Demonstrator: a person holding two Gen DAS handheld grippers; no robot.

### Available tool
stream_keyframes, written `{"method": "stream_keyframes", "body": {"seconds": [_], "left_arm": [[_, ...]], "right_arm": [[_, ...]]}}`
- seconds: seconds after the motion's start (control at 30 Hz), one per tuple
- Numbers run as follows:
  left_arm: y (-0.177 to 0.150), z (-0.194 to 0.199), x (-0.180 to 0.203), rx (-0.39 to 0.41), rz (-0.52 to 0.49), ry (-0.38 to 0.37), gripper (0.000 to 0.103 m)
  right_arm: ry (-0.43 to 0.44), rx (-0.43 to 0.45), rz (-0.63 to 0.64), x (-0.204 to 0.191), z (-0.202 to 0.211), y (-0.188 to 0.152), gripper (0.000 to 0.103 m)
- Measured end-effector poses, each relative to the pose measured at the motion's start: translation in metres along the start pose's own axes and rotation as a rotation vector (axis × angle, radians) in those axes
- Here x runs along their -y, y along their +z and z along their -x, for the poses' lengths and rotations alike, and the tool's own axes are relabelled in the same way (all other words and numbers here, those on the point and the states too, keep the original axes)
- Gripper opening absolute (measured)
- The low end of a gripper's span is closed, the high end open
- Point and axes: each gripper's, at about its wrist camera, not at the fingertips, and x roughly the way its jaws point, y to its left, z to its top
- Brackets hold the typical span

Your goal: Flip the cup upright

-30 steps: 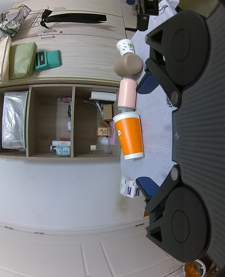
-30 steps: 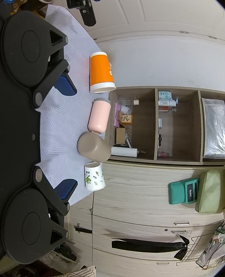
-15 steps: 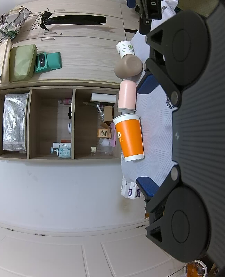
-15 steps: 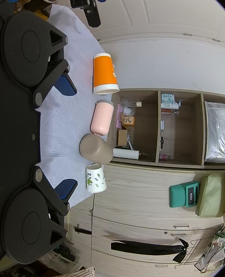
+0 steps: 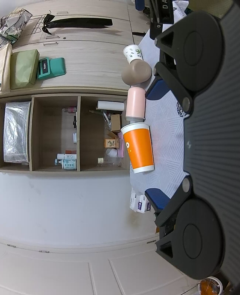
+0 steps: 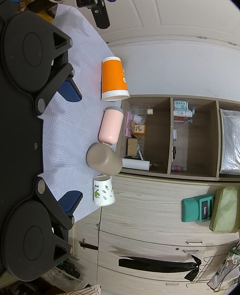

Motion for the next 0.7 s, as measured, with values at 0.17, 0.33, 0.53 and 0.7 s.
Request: {"method": "stream_keyframes", "body": {"seconds": [0.17, 0.33, 0.53, 0.7], "left_arm": [[0.0, 0.001, 0.0, -0.001, -0.004, -0.007, 0.103], [0.007, -0.004, 0.0, -0.003, -0.04, -0.06, 0.103], [0.03, -0.037, -0.006, -0.048, -0.184, -0.191, 0.103], [0.039, -0.094, -0.012, -0.117, -0.381, -0.261, 0.103]], "right_arm": [[0.001, -0.002, 0.002, 0.0, 0.0, -0.001, 0.103], [0.011, 0.003, 0.002, 0.0, -0.002, -0.001, 0.103], [0.121, 0.034, -0.013, 0.003, -0.017, 0.003, 0.103], [0.21, 0.009, -0.001, -0.002, -0.049, 0.009, 0.103]]}}
